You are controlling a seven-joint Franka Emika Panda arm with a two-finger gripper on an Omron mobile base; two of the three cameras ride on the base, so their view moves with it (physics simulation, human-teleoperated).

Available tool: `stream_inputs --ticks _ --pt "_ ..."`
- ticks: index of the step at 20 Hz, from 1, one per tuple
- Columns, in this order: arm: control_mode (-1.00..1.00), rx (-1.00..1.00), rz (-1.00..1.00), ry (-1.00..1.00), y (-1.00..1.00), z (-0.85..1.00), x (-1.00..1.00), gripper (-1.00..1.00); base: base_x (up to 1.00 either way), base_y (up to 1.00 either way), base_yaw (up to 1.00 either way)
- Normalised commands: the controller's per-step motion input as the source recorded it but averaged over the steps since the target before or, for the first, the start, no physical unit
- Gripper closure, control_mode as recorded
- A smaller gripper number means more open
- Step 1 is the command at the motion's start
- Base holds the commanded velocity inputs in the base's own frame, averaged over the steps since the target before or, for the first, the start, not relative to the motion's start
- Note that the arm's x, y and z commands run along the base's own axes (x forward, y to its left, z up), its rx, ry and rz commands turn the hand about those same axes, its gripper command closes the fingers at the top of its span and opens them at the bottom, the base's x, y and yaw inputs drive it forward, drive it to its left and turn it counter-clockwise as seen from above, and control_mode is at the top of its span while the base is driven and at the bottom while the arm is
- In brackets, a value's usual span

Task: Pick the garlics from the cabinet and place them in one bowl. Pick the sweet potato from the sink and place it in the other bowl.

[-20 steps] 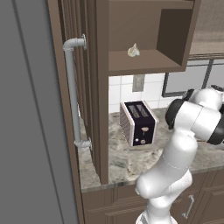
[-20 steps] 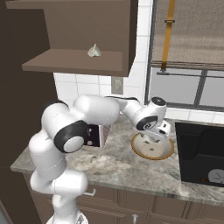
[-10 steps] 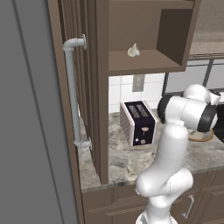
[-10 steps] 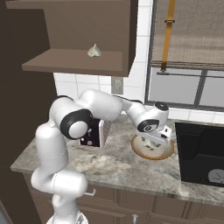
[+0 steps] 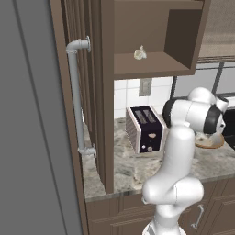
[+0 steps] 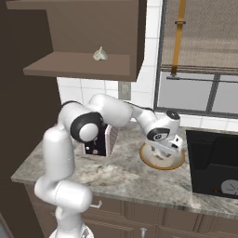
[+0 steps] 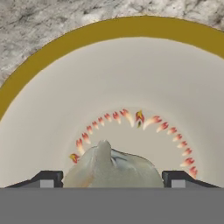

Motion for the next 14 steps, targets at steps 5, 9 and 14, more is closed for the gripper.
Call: stream_inputs --ticks 5,9,14 --pt "-1.00 0.00 0.00 0.00 0.00 -0.19 0.00 1.00 0.00 0.00 0.00" --pt "-1.00 0.00 0.00 0.00 0.00 0.00 0.00 1.00 0.00 0.00 0.00" --pt "-1.00 0.00 0.00 0.00 0.00 0.00 0.00 -1.00 0.00 0.00 0.00"
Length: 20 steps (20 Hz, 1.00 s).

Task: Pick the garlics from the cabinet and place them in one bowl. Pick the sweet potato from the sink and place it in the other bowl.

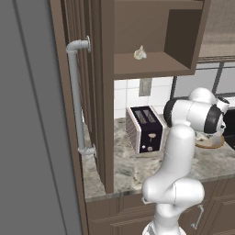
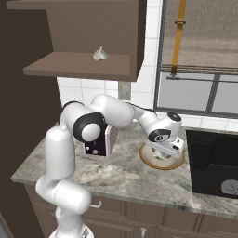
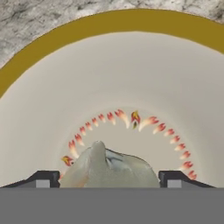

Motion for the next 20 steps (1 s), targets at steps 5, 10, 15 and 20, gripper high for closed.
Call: stream_inputs --ticks 5,10,15,20 --pt "-1.00 0.00 0.00 0.00 0.00 0.00 -0.02 -1.00 0.00 0.00 0.00" --pt "-1.00 0.00 0.00 -0.02 0.00 0.20 -0.22 -1.00 0.00 0.00 0.00" --pt "-1.00 0.00 0.00 -0.09 0.00 0.45 -0.39 -1.00 0.00 0.00 0.00" --pt "-1.00 0.00 0.00 -0.08 0.21 0.45 -0.77 -1.00 0.00 0.00 0.00"
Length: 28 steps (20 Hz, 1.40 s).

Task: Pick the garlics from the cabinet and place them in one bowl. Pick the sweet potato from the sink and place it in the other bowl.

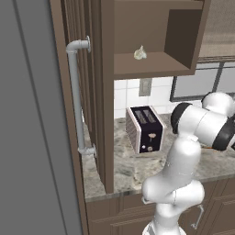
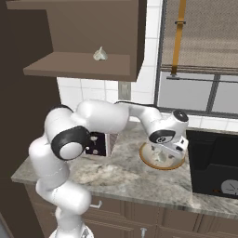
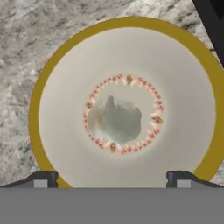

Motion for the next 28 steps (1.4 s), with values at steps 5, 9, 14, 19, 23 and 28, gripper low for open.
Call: stream_inputs --ticks 5,9,14,19,23,28 --pt "-1.00 0.00 0.00 -0.08 0.51 0.35 -0.95 -1.00 0.00 0.00 0.00" --pt "-1.00 -0.04 0.00 -0.01 0.76 0.24 -0.81 -1.00 0.00 0.00 0.00" --pt "-1.00 -0.07 0.00 -0.02 0.84 0.38 -0.74 -1.00 0.00 0.00 0.00" --pt "-1.00 -0.09 0.00 -0.02 0.77 0.42 -0.60 -1.00 0.00 0.00 0.00" --pt "-1.00 -0.10 0.00 -0.03 0.88 0.43 -0.56 -1.00 0.00 0.00 0.00" --pt "-1.00 -0.10 0.00 -0.02 0.93 0.37 -0.40 -1.00 0.00 0.00 0.00"
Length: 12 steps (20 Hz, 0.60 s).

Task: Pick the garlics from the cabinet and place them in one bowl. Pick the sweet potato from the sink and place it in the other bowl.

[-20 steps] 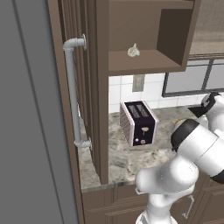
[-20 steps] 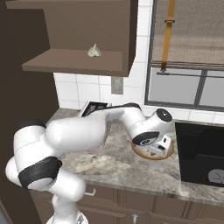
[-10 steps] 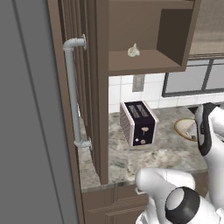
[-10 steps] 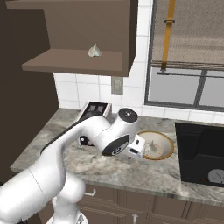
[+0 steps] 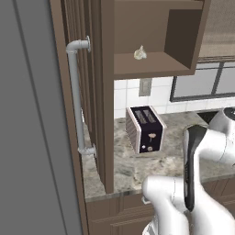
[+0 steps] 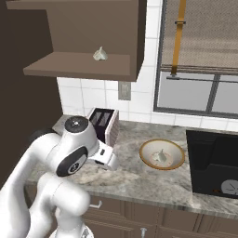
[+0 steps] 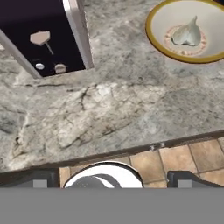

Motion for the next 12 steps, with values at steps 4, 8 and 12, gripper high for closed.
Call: stream_inputs --ticks 4,8,12 --pt "-1.00 -0.04 0.07 0.00 0.74 0.31 -0.12 -1.00 0.00 0.00 0.00" --pt "-1.00 0.00 0.10 -0.03 0.37 0.05 -0.16 -1.00 0.00 0.00 0.00" --pt "-1.00 0.00 0.11 -0.02 0.31 0.09 -0.03 -1.00 0.00 0.00 0.00"
